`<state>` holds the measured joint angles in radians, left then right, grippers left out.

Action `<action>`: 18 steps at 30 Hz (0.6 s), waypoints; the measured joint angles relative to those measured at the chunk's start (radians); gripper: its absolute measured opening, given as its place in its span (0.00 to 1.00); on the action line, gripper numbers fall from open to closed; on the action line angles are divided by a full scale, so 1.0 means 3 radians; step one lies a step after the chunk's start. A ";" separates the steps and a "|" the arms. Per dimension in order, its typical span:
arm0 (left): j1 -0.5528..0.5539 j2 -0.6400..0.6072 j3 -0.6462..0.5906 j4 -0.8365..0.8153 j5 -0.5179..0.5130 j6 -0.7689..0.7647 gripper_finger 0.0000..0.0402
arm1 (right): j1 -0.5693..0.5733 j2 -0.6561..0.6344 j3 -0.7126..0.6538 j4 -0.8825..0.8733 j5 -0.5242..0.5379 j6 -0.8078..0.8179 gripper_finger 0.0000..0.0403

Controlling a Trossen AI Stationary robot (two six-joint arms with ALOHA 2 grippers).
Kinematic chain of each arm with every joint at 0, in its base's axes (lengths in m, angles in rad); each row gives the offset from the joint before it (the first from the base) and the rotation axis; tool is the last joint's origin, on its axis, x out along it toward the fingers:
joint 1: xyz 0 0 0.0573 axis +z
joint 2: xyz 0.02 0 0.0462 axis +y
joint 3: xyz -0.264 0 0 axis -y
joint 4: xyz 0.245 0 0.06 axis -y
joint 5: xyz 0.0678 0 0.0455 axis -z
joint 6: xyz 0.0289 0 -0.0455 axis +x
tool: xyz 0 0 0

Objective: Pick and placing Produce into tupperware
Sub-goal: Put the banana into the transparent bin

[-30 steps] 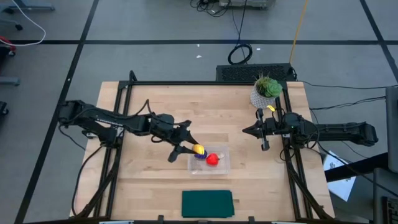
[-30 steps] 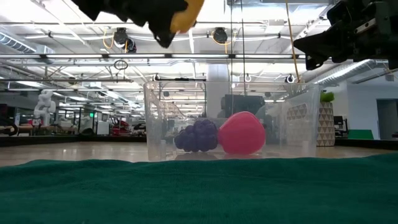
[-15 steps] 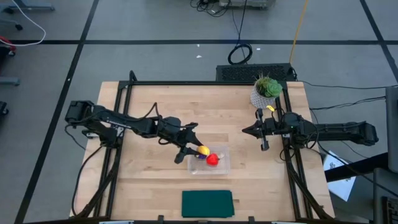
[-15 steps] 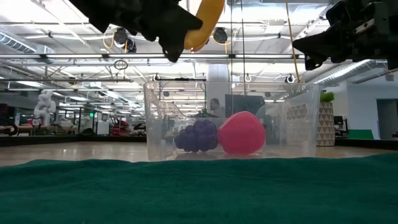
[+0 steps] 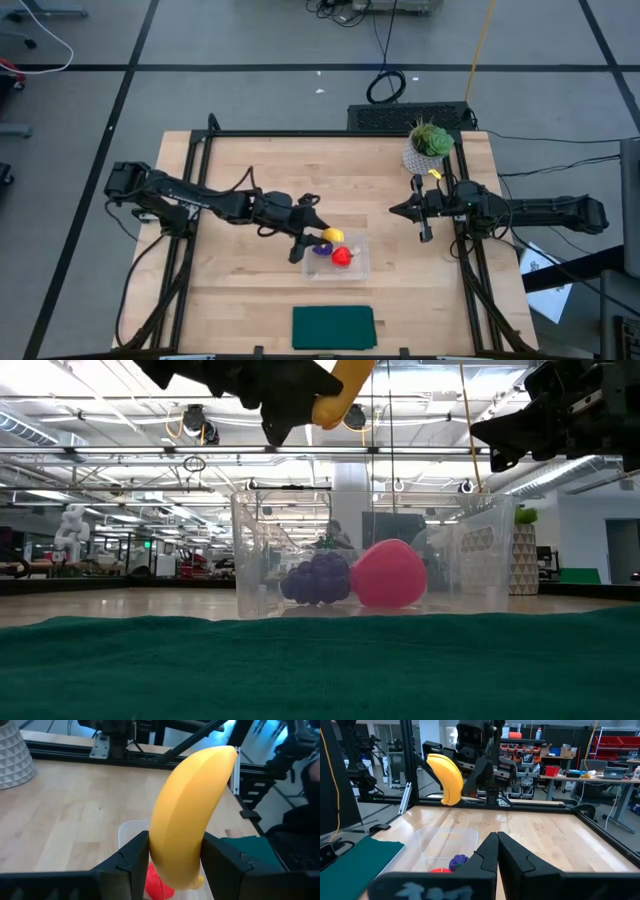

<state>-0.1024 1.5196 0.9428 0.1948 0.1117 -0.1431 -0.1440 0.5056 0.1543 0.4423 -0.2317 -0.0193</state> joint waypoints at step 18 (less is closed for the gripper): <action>-0.0179 0.0363 0.0518 -0.1005 -0.0201 -0.0171 0.41 | -0.0001 0.0001 0.0000 0.0008 0.0000 0.0000 0.00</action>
<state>-0.1560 1.6286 1.0982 -0.1067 0.0513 -0.1943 -0.1444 0.5060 0.1543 0.4446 -0.2317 -0.0193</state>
